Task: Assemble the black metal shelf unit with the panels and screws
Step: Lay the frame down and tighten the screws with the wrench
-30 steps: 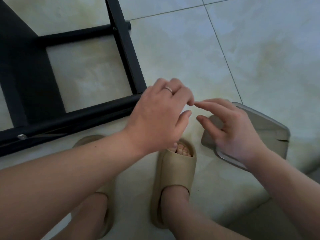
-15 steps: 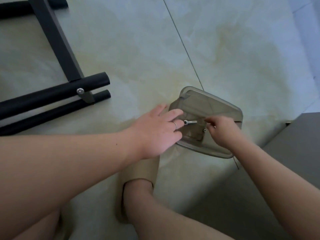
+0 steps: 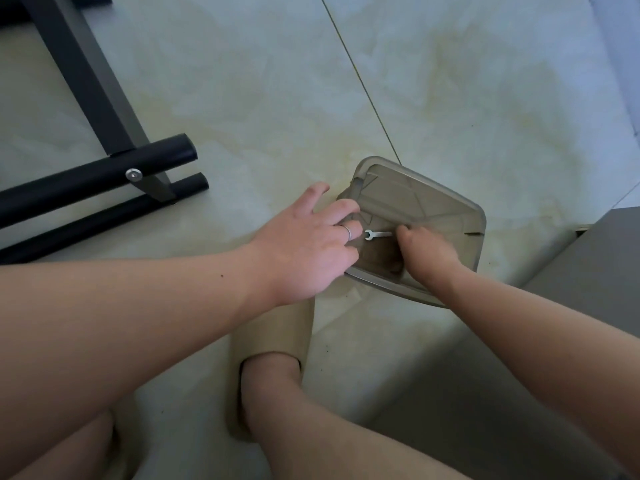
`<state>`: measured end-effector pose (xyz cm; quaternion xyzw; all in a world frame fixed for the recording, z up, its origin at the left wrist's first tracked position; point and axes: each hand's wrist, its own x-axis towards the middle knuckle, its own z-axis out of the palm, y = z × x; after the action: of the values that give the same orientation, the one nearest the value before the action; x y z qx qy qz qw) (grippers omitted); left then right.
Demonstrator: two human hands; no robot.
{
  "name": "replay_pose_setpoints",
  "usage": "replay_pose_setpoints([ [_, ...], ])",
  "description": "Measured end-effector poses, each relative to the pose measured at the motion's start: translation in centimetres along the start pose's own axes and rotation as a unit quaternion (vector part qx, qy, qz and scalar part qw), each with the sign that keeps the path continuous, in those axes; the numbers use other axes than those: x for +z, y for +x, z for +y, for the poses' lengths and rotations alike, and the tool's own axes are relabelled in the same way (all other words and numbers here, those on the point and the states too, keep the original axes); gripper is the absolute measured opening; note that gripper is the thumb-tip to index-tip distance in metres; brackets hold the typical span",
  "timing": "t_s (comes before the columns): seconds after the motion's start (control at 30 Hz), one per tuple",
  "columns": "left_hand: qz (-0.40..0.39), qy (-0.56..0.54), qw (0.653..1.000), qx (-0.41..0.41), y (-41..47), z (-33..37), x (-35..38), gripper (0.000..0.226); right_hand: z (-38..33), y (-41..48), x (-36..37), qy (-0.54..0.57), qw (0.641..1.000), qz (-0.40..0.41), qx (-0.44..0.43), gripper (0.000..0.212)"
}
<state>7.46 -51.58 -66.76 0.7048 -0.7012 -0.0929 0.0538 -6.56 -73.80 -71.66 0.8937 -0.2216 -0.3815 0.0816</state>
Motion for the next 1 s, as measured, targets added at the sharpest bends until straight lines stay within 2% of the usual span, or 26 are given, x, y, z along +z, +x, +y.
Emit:
replay_pose_setpoints([
  [0.1, -0.022, -0.002, 1.0, 0.001, 0.1, 0.0, -0.1, 0.027, 0.1, 0.1, -0.1, 0.004, 1.0, -0.016, -0.001, 0.022],
  [0.2, -0.052, -0.023, 0.998, -0.01, 0.1, -0.1, -0.3, 0.026, -0.2, -0.1, -1.2, 0.136, 0.99, -0.012, 0.044, 0.013],
  [0.3, -0.001, -0.13, 0.991, -0.041, -0.7, -0.4, -0.5, 0.032, -1.0, -1.1, -2.8, 0.283, 0.954, 0.073, 0.069, 0.007],
  [0.37, 0.046, -0.244, 0.965, -0.089, -1.5, -0.8, -1.0, 0.034, -2.0, -2.7, -4.4, 0.373, 0.917, 0.134, 0.054, 0.012],
  [0.43, 0.053, -0.382, 0.903, -0.186, -2.1, -1.6, -1.8, 0.027, -3.3, -4.6, -6.4, 0.453, 0.874, 0.173, 0.022, 0.017],
  [0.47, 0.051, -0.455, 0.853, -0.251, -2.3, -2.0, -2.2, 0.022, -4.1, -5.4, -7.5, 0.491, 0.852, 0.183, 0.004, 0.017],
  [0.5, 0.05, -0.528, 0.785, -0.32, -2.5, -2.6, -2.6, 0.018, -5.0, -6.1, -8.7, 0.523, 0.831, 0.192, -0.017, 0.017],
  [0.57, 0.028, -0.674, 0.602, -0.426, -3.2, -3.9, -3.5, 0.028, -7.0, -7.3, -11.0, 0.56, 0.797, 0.214, -0.065, 0.015],
  [0.6, 0.008, -0.738, 0.505, -0.448, -3.8, -4.5, -3.9, 0.036, -8.1, -7.7, -12.2, 0.567, 0.787, 0.226, -0.088, 0.014],
  [0.63, -0.004, -0.782, 0.428, -0.452, -4.6, -5.0, -4.4, 0.045, -9.3, -8.2, -13.3, 0.566, 0.781, 0.237, -0.113, 0.013],
  [0.67, -0.006, -0.814, 0.37, -0.448, -5.5, -5.4, -4.7, 0.052, -10.4, -8.6, -14.3, 0.561, 0.777, 0.247, -0.142, 0.012],
  [0.7, 0.001, -0.837, 0.327, -0.44, -6.3, -5.6, -5.1, 0.056, -11.5, -8.9, -15.3, 0.552, 0.774, 0.257, -0.174, 0.013],
  [0.77, 0.017, -0.866, 0.27, -0.421, -7.7, -6.0, -5.8, 0.059, -13.1, -9.5, -16.8, 0.532, 0.769, 0.269, -0.233, 0.015],
  [0.83, 0.015, -0.88, 0.245, -0.407, -8.6, -6.3, -6.6, 0.058, -14.0, -9.6, -18.0, 0.537, 0.76, 0.259, -0.26, 0.016],
  [0.93, 0.004, -0.878, 0.252, -0.407, -9.7, -7.0, -7.5, 0.043, -14.4, -9.2, -19.3, 0.577, 0.733, 0.254, -0.255, 0.017],
  [1.0, 0.004, -0.875, 0.269, -0.402, -10.4, -7.6, -8.1, 0.029, -14.5, -8.9, -19.7, 0.574, 0.735, 0.258, -0.251, 0.016],
])
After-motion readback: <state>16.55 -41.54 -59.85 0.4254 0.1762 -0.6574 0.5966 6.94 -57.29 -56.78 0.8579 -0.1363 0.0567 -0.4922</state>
